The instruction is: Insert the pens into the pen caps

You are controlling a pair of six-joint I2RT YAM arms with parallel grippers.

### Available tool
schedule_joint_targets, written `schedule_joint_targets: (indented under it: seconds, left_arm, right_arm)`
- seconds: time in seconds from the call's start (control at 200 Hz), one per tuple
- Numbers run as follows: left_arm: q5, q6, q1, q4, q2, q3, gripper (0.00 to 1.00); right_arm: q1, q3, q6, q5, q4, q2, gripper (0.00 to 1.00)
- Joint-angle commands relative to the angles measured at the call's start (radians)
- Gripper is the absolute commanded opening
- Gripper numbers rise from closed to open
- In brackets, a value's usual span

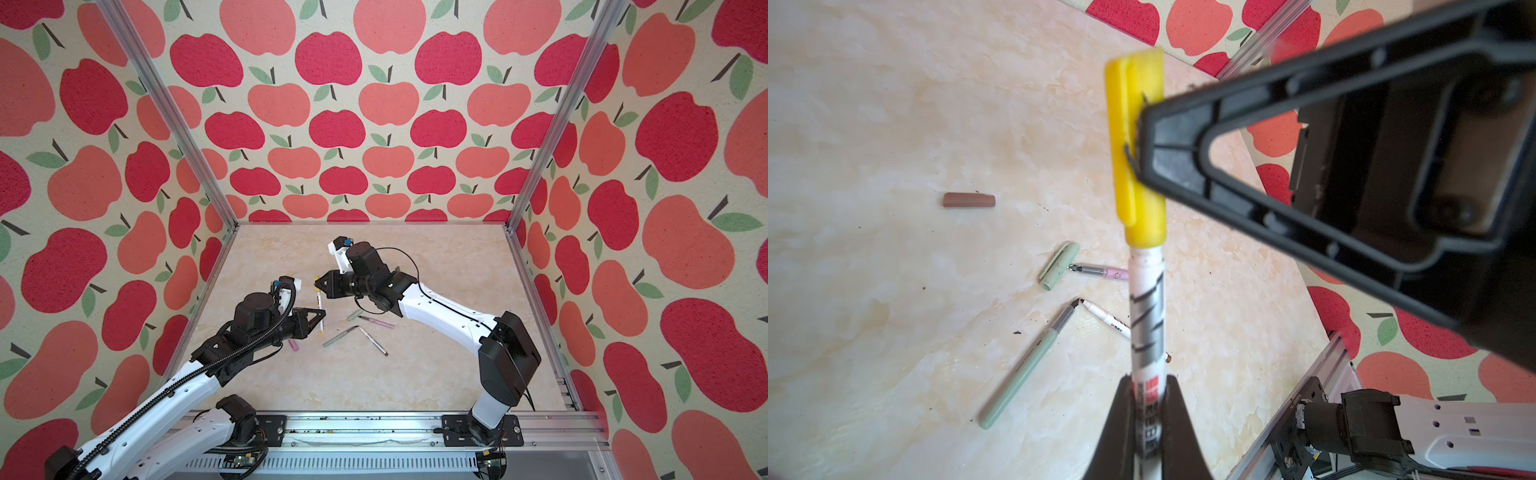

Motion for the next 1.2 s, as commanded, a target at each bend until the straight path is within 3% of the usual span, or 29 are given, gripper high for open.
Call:
schedule_joint_targets:
  seconds: [0.0, 0.425, 0.695, 1.056, 1.196]
  left_arm:
    - [-0.056, 0.008, 0.019, 0.032, -0.012, 0.013, 0.00]
    - [-0.045, 0.182, 0.098, 0.016, 0.015, 0.132, 0.00]
    - [0.139, 0.271, 0.155, 0.007, 0.034, 0.164, 0.00]
    - [0.319, 0.331, 0.152, -0.041, -0.007, 0.097, 0.00]
    - [0.369, 0.388, 0.146, -0.027, -0.058, 0.072, 0.00]
  right_arm:
    - [0.008, -0.023, 0.021, -0.015, -0.034, -0.026, 0.00]
    - [0.020, -0.004, 0.025, -0.040, -0.092, -0.001, 0.00]
    - [0.020, -0.004, 0.006, -0.024, -0.105, -0.025, 0.04]
    - [-0.009, -0.011, -0.114, -0.048, -0.132, -0.173, 0.43]
    - [-0.014, -0.012, -0.169, -0.095, -0.172, -0.221, 0.51]
